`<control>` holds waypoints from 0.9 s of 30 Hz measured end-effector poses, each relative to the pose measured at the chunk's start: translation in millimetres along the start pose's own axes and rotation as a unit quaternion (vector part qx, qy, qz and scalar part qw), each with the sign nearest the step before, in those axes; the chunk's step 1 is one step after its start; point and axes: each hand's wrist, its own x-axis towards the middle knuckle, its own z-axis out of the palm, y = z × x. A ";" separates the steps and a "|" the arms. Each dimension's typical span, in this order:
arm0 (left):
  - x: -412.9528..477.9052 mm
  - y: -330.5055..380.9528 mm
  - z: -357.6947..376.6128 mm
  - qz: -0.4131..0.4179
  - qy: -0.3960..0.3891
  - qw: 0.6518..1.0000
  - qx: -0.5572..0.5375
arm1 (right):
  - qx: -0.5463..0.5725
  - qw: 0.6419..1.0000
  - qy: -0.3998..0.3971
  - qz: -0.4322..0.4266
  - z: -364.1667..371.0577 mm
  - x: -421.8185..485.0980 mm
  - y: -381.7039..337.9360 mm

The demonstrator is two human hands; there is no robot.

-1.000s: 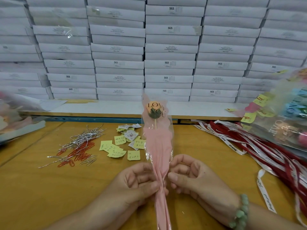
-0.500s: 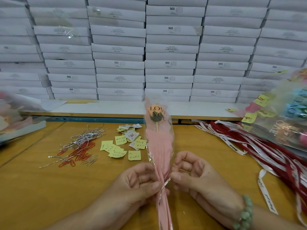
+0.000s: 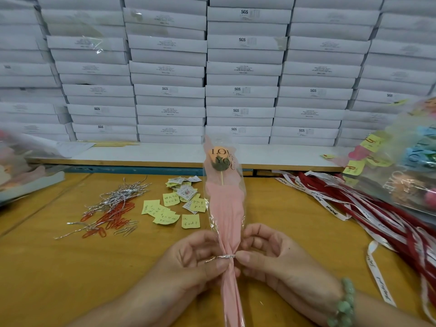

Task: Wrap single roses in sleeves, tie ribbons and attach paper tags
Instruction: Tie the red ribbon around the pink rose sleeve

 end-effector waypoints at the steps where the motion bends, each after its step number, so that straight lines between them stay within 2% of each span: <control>1: 0.2 0.1 -0.4 0.001 0.000 1.000 -0.001 | -0.005 1.000 0.000 0.009 -0.5 0.3 -0.2; 7: -0.6 -0.8 1.6 0.005 0.015 1.000 0.013 | -0.046 0.997 -0.048 0.031 -3.6 -0.2 -2.3; 13: -1.5 -1.0 3.5 0.015 0.035 0.999 0.009 | -0.050 0.998 -0.036 -0.013 0.1 -1.5 -1.4; 22: -4.4 -0.5 3.9 0.044 0.052 0.995 0.074 | -0.053 0.997 -0.028 -0.039 -0.7 0.7 0.6; 27: -6.3 4.5 7.1 0.024 0.066 0.992 0.106 | -0.053 0.997 -0.026 -0.041 -3.5 2.0 2.8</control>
